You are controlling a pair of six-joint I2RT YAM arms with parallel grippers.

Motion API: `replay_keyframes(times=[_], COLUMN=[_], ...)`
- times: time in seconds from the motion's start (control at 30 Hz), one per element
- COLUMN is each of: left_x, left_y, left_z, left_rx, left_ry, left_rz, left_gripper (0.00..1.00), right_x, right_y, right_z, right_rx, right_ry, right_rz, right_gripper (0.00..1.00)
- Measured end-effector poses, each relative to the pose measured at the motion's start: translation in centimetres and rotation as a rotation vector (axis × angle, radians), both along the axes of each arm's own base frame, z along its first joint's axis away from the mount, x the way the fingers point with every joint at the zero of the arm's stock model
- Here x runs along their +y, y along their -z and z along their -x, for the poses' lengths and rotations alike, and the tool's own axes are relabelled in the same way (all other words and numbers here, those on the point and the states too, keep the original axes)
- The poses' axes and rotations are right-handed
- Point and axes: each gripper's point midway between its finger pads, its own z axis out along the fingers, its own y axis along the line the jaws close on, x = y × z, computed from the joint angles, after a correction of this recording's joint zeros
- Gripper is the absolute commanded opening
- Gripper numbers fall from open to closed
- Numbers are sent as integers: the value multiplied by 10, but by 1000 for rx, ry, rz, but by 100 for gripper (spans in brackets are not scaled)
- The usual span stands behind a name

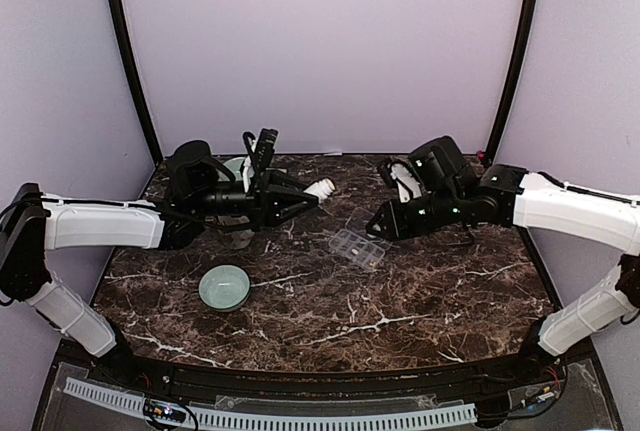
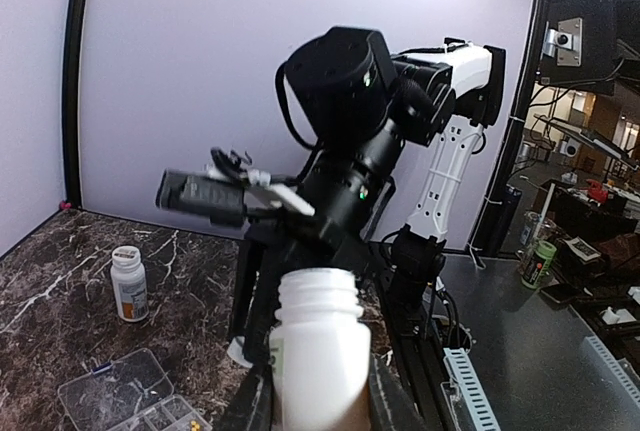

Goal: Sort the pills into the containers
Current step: Close the lid of the pill bottle on the pill bottle.

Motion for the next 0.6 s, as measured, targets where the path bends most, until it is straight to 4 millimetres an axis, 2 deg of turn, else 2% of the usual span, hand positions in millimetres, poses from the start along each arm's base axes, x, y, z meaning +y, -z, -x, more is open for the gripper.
replay_keyframes(times=[0.13,0.27,0.37,0.6], left_x=[1,1,2,-1], left_y=[2,5,4,-2], left_z=[2,6,8,12], left_rx=[6,22,29,29], left_ry=[20,50,73,123], left_rz=[-7,-24,-32,-45], left_gripper=[0,0,0,0], right_x=[13,18,20,29], right_y=[-56,-94,-110,-131], right_z=[-11,-17,-18,-10], right_rx=[-85,-132,-142,-124], right_ry=[-9,-21,-41,-109], right_rz=[-122,-208,-255,-335], right_gripper=[8,8,8,8])
